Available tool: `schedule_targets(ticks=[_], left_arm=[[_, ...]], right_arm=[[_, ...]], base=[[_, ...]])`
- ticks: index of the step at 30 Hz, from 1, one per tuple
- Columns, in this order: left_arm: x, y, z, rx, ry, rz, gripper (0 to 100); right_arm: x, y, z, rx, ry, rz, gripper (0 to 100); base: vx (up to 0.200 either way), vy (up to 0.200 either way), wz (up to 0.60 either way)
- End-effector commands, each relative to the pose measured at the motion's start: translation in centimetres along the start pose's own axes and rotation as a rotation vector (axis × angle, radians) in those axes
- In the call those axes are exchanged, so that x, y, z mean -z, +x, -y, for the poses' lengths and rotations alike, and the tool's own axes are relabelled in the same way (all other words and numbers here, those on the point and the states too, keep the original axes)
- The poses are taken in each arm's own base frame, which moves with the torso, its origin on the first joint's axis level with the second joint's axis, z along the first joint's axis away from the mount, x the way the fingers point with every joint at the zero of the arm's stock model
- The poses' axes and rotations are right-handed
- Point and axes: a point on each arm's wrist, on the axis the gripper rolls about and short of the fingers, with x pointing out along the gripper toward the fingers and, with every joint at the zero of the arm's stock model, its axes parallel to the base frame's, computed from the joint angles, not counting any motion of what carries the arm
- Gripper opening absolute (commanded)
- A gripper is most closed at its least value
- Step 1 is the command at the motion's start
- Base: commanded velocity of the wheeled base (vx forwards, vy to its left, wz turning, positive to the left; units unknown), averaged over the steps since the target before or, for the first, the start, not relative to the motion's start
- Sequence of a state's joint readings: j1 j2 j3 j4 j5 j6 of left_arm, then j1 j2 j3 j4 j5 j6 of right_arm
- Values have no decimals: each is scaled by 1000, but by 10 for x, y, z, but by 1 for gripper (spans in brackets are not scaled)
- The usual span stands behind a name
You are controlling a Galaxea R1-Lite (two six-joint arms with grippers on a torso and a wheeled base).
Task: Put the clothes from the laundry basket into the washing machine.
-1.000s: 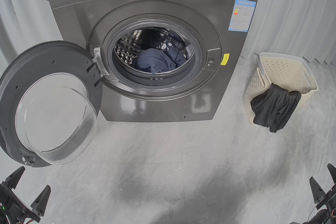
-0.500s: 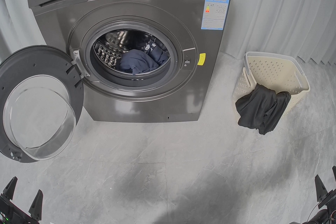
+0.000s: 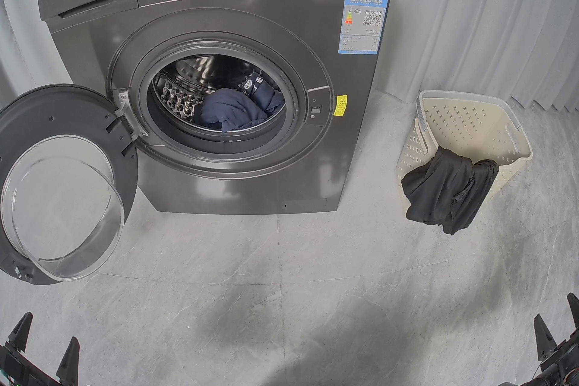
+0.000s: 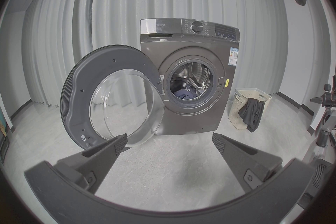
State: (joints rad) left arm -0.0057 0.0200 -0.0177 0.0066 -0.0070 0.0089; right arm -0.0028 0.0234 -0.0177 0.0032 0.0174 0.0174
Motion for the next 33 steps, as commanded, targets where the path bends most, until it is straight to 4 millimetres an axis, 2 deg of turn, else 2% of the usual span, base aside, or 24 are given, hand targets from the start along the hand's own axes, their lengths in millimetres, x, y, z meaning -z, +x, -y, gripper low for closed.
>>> schedule_targets(ticks=[1, 3, 33], left_arm=[[5, 0, 0, -2, -1, 1, 100], [5, 0, 0, -7, -4, 4, 100], [5, 0, 0, -8, -20, 3, 100]], right_arm=[[5, 0, 0, -4, 2, 3, 100], [5, 0, 0, -7, -10, 1, 100], [5, 0, 0, -8, -8, 4, 100]], base=[[0, 0, 0], [0, 0, 0], [0, -200, 0]])
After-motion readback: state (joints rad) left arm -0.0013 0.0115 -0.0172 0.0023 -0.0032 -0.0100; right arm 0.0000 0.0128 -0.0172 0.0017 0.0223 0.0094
